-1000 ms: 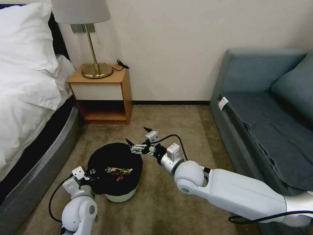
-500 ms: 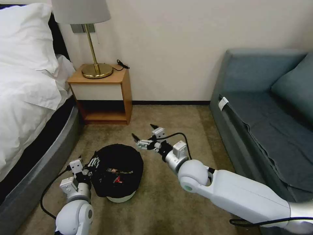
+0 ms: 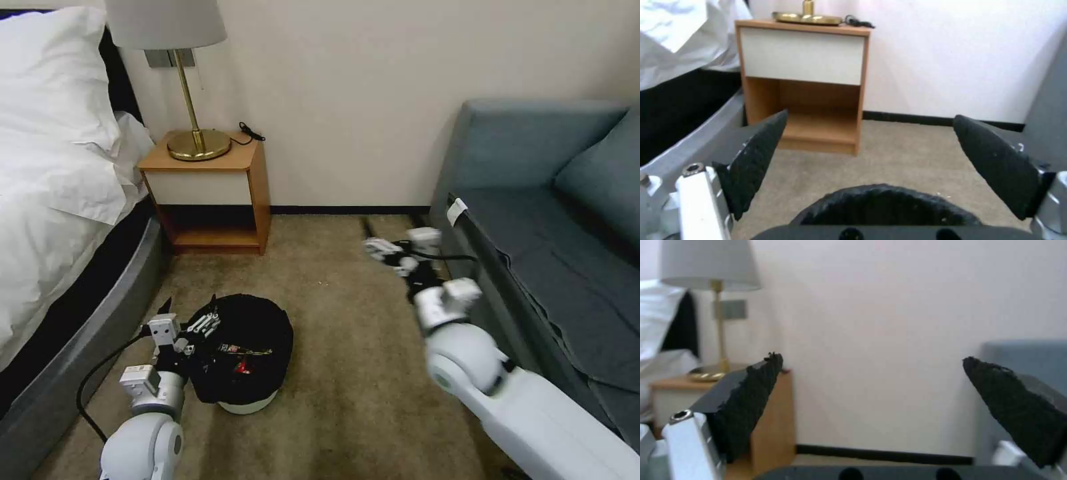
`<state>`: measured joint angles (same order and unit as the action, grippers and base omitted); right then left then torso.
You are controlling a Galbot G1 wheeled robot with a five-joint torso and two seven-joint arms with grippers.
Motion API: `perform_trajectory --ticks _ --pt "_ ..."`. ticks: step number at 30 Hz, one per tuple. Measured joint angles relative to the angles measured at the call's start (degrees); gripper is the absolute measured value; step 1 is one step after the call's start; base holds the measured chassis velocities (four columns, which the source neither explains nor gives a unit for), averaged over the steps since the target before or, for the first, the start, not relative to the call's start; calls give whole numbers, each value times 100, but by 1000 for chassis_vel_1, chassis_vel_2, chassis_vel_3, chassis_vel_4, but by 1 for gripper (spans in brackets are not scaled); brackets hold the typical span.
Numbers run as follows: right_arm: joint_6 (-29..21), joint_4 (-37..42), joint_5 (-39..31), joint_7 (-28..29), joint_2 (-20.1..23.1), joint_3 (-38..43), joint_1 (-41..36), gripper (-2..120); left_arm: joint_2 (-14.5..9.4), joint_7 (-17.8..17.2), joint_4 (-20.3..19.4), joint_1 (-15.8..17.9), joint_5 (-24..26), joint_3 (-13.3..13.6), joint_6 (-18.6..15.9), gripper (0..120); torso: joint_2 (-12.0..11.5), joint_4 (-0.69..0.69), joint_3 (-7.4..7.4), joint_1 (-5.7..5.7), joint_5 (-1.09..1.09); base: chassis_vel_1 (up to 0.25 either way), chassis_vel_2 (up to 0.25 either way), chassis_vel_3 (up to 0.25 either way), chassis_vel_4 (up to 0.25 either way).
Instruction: Pick up the trash bin, then pick up the garbage on the floor and place it into the trash bin.
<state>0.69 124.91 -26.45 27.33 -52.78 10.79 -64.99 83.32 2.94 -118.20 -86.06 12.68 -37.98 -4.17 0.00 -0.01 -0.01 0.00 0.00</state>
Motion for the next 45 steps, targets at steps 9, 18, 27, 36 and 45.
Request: perform_trajectory --ticks 9,18,27,36,45 --pt "-50 701 1334 -124 -1001 1015 -1543 100 -150 51 -223 -77 7 136 -82 100 0 1 0 0 -2 0 0 0 0" --pt "445 630 2404 -353 -2303 996 -2326 100 -150 63 -415 -216 -138 222 -90 100 0 2 0 0 -1 0 0 0 0" --pt "609 515 2759 -398 -2562 827 -2688 100 -98 51 -439 -355 -274 341 -86 100 0 2 0 0 -1 0 0 0 0" --pt "693 428 2854 -401 -2551 725 -2833 100 -30 52 -423 -426 -328 412 10 100 0 1 0 0 0 0 0 0 0" --pt "655 417 2864 -405 -2554 648 -2855 100 -27 54 -413 -484 -349 403 43 100 0 2 1 0 0 0 0 0 0"
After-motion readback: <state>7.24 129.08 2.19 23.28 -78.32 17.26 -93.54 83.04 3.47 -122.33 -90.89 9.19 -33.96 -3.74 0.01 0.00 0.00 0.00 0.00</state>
